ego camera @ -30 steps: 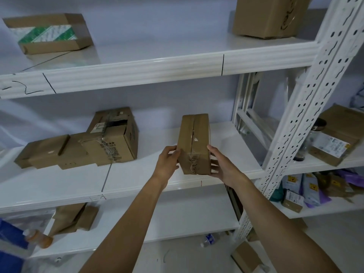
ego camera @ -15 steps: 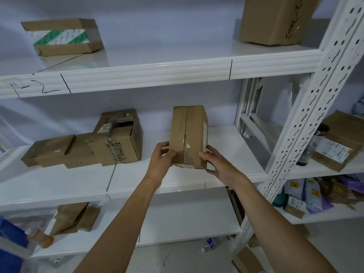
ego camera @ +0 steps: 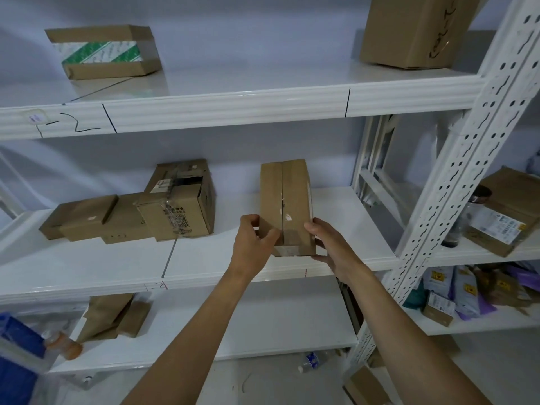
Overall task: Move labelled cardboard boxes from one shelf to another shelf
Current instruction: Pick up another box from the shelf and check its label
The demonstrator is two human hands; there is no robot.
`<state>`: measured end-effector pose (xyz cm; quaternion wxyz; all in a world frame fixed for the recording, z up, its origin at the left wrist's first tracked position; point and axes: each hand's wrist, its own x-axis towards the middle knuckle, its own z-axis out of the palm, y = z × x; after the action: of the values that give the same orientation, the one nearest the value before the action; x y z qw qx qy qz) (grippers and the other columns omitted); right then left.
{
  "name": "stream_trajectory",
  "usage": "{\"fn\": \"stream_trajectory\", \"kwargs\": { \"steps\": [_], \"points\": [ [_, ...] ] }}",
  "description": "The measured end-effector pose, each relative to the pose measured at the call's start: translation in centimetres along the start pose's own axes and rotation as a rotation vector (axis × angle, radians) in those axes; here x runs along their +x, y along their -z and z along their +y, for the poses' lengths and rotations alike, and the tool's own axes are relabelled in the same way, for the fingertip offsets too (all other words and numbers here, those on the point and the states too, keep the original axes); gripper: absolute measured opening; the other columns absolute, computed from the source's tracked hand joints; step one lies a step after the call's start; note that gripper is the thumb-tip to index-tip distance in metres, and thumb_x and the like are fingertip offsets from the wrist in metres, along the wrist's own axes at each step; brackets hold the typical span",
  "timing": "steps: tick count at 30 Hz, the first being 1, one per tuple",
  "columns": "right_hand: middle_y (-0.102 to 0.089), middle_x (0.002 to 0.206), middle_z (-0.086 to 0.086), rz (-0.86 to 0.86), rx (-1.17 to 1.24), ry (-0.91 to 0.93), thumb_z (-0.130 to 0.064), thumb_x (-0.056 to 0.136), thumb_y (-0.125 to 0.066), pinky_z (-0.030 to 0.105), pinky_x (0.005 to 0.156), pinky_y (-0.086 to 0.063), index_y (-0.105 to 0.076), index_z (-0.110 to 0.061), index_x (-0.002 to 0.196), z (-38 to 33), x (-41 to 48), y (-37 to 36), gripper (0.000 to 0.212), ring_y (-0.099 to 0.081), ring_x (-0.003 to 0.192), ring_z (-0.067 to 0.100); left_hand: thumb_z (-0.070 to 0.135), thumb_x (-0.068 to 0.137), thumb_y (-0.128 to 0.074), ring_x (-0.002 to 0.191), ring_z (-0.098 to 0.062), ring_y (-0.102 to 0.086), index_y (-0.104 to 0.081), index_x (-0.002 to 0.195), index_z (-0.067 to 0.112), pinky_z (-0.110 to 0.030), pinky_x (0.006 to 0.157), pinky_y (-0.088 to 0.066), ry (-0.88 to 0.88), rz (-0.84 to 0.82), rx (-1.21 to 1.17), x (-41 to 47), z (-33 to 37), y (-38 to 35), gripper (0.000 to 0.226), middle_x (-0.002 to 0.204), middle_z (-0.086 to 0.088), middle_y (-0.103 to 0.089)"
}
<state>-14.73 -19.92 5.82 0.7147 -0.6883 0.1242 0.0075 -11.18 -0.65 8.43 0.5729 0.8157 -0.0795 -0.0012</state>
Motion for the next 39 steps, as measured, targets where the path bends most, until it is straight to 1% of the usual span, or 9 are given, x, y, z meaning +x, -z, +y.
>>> {"fn": "stream_trajectory", "kwargs": {
  "steps": [3, 7, 10, 14, 19, 25, 30, 35, 39],
  "points": [
    [-0.064, 0.130, -0.009, 0.063, -0.036, 0.034, -0.066, 0.070, -0.078, 0.024, 0.078, -0.052, -0.045, -0.028, 0.146, 0.3, -0.3, -0.5, 0.091, -0.064, 0.112, 0.004, 0.019, 0.096, -0.067, 0.100, -0.019, -0.062, -0.052, 0.134, 0.012, -0.018, 0.082, -0.050, -0.092, 0.066, 0.143, -0.4, 0.3, -0.4, 0.041, 0.126, -0.002, -0.053],
    [-0.055, 0.135, -0.007, 0.172, -0.080, 0.143, -0.069, 0.063, -0.082, 0.018, 0.081, -0.053, -0.041, -0.031, 0.145, 0.4, -1.0, -1.6, 0.099, -0.058, 0.120, 0.013, 0.032, 0.098, -0.063, 0.108, -0.027, -0.065, -0.054, 0.133, 0.016, -0.038, 0.093, -0.057, -0.060, 0.039, 0.128, -0.5, 0.5, -0.9, 0.039, 0.128, -0.004, -0.055],
    [-0.046, 0.132, -0.006, 0.297, -0.239, 0.240, -0.089, 0.045, -0.077, 0.029, 0.091, -0.056, -0.039, -0.036, 0.142, 0.3, -1.6, -2.8, 0.116, -0.048, 0.124, 0.015, 0.050, 0.094, -0.065, 0.109, -0.027, -0.067, -0.049, 0.124, 0.024, -0.042, 0.096, -0.058, -0.004, 0.017, 0.058, -0.4, 0.3, -1.1, 0.043, 0.125, -0.003, -0.060],
    [-0.041, 0.137, -0.004, 0.424, -0.453, 0.293, -0.088, 0.055, -0.068, 0.048, 0.103, -0.052, -0.032, -0.032, 0.145, 0.3, -1.9, -3.6, 0.111, -0.042, 0.127, 0.020, 0.054, 0.089, -0.068, 0.104, -0.021, -0.067, -0.045, 0.121, 0.031, -0.031, 0.087, -0.052, 0.002, -0.023, -0.002, -0.1, 0.4, -1.1, 0.045, 0.116, 0.007, -0.059],
    [-0.040, 0.143, -0.001, 0.441, -0.574, 0.327, -0.086, 0.059, -0.065, 0.047, 0.103, -0.049, -0.027, -0.027, 0.150, -0.1, -2.6, -3.8, 0.115, -0.041, 0.130, 0.022, 0.048, 0.085, -0.077, 0.104, -0.022, -0.067, -0.047, 0.138, 0.021, -0.038, 0.093, -0.058, 0.056, -0.022, -0.062, 0.2, 0.5, -0.7, 0.067, 0.104, 0.012, -0.059],
    [-0.063, 0.127, -0.015, 0.298, -0.172, 0.257, -0.058, 0.084, -0.071, 0.011, 0.081, -0.048, -0.050, -0.045, 0.133, 0.4, -2.5, -2.3, 0.054, -0.063, 0.106, -0.006, 0.049, 0.083, -0.076, 0.109, -0.027, -0.070, -0.045, 0.146, 0.018, -0.046, 0.094, -0.061, 0.159, 0.034, -0.191, 0.6, -0.6, 0.4, 0.077, 0.126, -0.008, -0.067],
    [-0.056, 0.144, -0.008, 0.266, -0.130, 0.047, -0.074, 0.079, -0.053, 0.039, 0.105, -0.043, -0.038, -0.022, 0.156, 1.1, -2.2, -0.8, 0.094, -0.054, 0.126, 0.015, 0.043, 0.091, -0.072, 0.106, -0.024, -0.071, -0.046, 0.148, 0.015, -0.038, 0.086, -0.061, 0.268, -0.021, -0.369, 0.6, -2.0, 1.3, 0.069, 0.125, -0.009, -0.069],
    [-0.073, 0.114, -0.021, 0.135, -0.037, 0.015, -0.081, 0.069, -0.057, 0.030, 0.097, -0.053, -0.066, -0.040, 0.113, 1.1, -2.3, -0.7, 0.060, -0.064, 0.116, 0.006, 0.039, 0.096, -0.065, 0.108, -0.023, -0.073, -0.048, 0.145, 0.018, -0.032, 0.080, -0.062, 0.246, -0.103, -0.388, 0.1, -2.7, 2.1, 0.056, 0.130, -0.009, -0.069],
    [-0.077, 0.114, -0.015, 0.085, 0.026, 0.029, -0.082, 0.071, -0.058, 0.032, 0.099, -0.055, -0.066, -0.039, 0.119, 1.1, -2.3, -0.7, 0.065, -0.067, 0.114, 0.008, 0.038, 0.101, -0.057, 0.114, -0.026, -0.070, -0.053, 0.140, 0.017, -0.041, 0.092, -0.059, 0.255, -0.143, -0.431, -0.1, -2.7, 2.2, 0.044, 0.132, -0.010, -0.069]
  ]
}}
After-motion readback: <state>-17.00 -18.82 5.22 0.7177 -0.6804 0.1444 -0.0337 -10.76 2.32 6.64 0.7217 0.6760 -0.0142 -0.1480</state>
